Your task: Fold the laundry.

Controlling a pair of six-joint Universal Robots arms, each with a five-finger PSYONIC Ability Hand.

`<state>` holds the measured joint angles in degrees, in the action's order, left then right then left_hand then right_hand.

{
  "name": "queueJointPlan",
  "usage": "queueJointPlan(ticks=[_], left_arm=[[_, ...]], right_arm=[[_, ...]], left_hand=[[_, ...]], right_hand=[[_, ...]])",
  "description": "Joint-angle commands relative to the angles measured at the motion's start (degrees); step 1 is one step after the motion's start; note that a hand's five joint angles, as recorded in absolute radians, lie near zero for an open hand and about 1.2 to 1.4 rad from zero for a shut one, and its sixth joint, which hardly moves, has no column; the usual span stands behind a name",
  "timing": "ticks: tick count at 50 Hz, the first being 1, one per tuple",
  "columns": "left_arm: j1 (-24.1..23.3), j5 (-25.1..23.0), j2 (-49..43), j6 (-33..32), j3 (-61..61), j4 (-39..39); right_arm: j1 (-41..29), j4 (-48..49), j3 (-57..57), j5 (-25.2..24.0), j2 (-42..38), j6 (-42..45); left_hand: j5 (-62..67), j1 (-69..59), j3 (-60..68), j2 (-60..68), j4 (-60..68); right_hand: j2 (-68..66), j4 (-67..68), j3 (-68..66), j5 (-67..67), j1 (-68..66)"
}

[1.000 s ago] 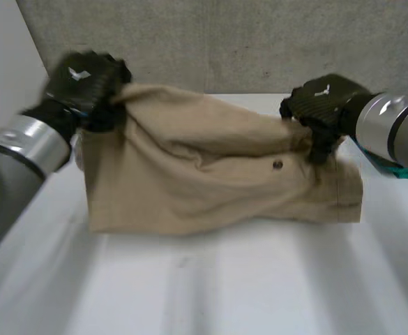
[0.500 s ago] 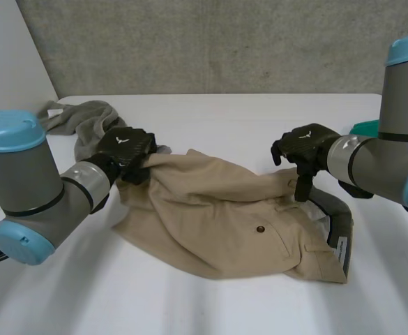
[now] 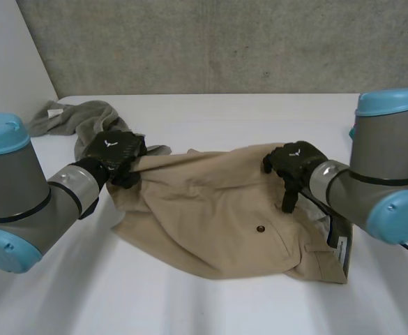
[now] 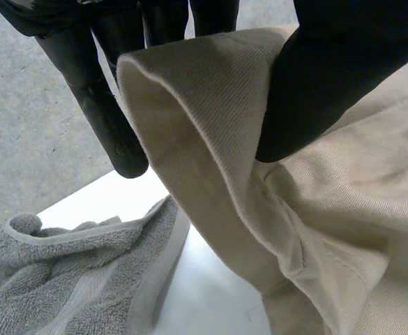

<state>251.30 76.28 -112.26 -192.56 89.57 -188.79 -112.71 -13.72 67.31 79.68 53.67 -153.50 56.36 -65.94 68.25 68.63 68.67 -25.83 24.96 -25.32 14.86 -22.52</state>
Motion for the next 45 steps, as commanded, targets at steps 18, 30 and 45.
queueJointPlan(ticks=[18,30,45], left_arm=[[0.51,0.09,-0.77,-0.09,-0.45,-0.35],[0.51,0.18,-0.77,-0.09,-0.63,-0.53],[0.25,0.36,-0.51,-0.09,-0.72,-0.53]], right_arm=[[-0.49,3.87,-15.98,2.24,-16.84,-0.66],[-0.49,4.05,-18.26,2.24,-20.45,-0.22],[-0.49,3.61,-17.65,1.98,-16.59,-0.66]], left_hand=[[13.64,-14.06,11.75,11.37,11.33],[13.64,-14.06,11.75,11.37,11.33],[13.64,-14.06,11.75,11.37,11.33]], right_hand=[[-3.76,4.63,-4.27,4.73,-7.07],[-18.72,19.59,-19.23,19.69,-22.03],[-54.17,55.04,-54.68,55.14,-57.48]])
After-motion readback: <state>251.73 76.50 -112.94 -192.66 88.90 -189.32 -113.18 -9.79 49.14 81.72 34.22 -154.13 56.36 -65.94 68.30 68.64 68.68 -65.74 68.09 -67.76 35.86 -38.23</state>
